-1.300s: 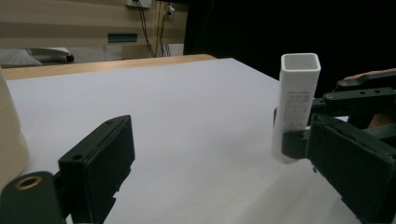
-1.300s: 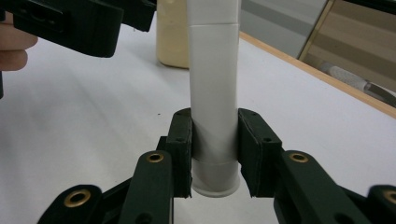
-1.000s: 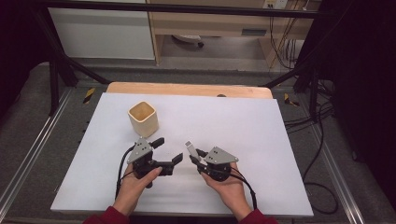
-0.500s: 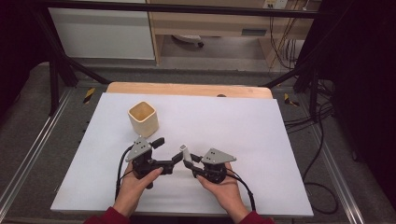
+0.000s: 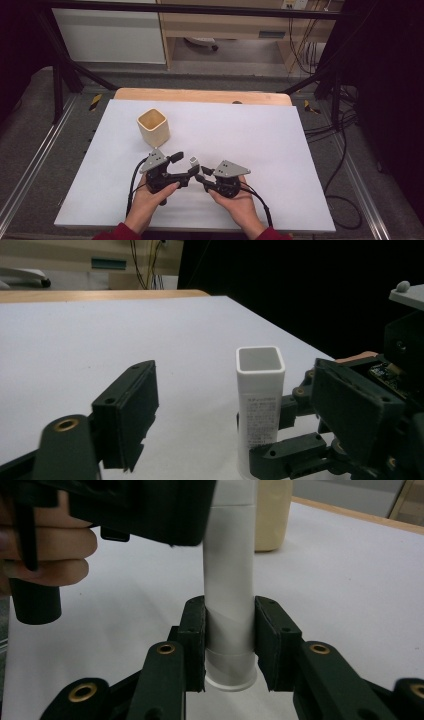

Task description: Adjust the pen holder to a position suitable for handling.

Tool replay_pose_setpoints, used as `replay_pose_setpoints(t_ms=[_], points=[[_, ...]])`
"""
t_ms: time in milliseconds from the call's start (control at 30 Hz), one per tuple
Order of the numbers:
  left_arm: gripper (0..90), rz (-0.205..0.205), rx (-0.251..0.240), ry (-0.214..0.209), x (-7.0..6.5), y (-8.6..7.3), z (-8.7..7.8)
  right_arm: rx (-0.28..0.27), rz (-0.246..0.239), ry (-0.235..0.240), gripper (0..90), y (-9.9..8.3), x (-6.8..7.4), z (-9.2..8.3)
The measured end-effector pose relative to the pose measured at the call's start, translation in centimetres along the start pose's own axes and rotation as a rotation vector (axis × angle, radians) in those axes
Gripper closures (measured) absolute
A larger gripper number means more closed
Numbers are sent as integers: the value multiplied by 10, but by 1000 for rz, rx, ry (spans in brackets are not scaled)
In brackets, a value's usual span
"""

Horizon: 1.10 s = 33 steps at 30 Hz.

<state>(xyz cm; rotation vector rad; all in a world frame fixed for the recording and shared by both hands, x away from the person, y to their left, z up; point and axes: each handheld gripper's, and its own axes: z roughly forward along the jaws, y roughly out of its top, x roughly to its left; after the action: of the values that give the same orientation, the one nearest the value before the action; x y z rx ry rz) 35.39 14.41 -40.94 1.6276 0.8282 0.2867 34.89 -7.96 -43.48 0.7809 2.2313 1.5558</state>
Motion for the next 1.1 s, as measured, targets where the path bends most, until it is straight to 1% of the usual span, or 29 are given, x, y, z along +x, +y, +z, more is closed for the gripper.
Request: replay_pose_setpoints(t_ms=[33,133,200,300,367,467,600,667,733,800,833,967,1100], points=[[222,-7,2,-8,0,-1,0,-2,1,0,673,0,0,0],[320,-15,7,-35,1,-1,0,2,-2,-2,673,-1,1,1],[370,-14,10,-40,1,-2,0,16,-28,-22,674,0,2,1],[425,-29,17,-58,2,-3,1,14,-29,-21,673,0,4,2],[454,-28,30,-61,2,-4,2,15,-33,-20,674,0,4,2],[508,-28,35,-74,0,-5,4,14,-38,-17,674,1,5,3],[573,-28,33,-80,-1,-6,5,19,-45,-14,674,0,7,4],[601,-27,34,-76,-1,-6,5,23,-50,-11,673,0,9,4],[639,-32,34,-69,-1,-8,5,22,-48,-7,673,0,10,5],[687,-52,29,-72,1,-9,4,25,-49,-2,673,-1,10,6],[703,-49,30,-71,1,-9,4,27,-51,-1,673,-1,11,6],[707,-36,35,-58,-2,-8,3,26,-48,6,673,-2,11,7],[709,-13,35,-57,-4,-7,3,27,-38,19,668,-2,10,7]])
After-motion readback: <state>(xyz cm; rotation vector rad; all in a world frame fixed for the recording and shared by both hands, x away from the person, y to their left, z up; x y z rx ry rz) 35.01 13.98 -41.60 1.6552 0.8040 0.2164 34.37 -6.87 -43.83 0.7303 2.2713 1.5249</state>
